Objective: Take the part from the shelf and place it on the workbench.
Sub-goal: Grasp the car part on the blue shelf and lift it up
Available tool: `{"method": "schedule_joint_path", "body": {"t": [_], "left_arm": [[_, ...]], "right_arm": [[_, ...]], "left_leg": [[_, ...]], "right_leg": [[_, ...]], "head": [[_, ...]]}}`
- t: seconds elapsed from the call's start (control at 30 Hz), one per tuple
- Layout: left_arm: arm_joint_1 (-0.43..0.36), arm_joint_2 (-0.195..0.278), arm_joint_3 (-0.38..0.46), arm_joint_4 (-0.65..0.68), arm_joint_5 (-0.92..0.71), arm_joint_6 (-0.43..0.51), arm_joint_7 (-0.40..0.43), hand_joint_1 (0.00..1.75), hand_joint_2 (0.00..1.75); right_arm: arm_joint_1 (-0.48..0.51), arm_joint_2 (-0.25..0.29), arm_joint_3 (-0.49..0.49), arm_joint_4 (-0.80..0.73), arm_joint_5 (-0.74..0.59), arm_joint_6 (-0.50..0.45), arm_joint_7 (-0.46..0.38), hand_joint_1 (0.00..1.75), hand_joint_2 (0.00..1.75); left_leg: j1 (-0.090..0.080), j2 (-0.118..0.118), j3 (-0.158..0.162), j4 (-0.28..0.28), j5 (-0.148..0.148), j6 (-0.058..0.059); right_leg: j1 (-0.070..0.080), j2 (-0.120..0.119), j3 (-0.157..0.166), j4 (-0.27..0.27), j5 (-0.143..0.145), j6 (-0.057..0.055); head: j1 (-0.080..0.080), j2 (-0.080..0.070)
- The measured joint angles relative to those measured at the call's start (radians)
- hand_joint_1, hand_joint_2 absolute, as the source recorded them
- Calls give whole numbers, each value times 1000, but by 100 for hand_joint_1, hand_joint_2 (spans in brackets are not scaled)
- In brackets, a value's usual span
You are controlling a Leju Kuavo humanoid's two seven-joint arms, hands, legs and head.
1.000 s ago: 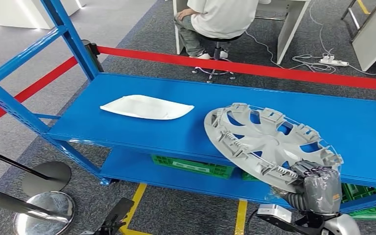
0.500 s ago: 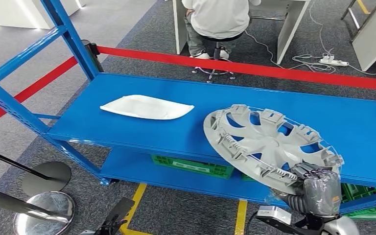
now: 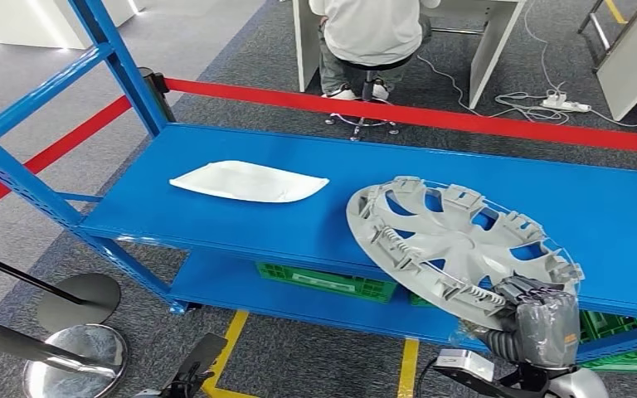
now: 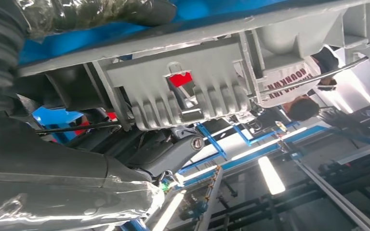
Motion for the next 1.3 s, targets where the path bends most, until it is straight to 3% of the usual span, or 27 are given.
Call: {"method": "schedule_joint_path", "body": {"t": [1.3], "left_arm": [[-1, 0, 0, 0, 6, 0, 7, 0, 0]], "right_arm": [[4, 14, -2, 0, 3, -16, 4, 175, 175]], "left_leg": [[0, 0, -1, 0, 0, 0]], "right_leg": [[0, 0, -1, 0, 0, 0]], "head": [[0, 0]]}}
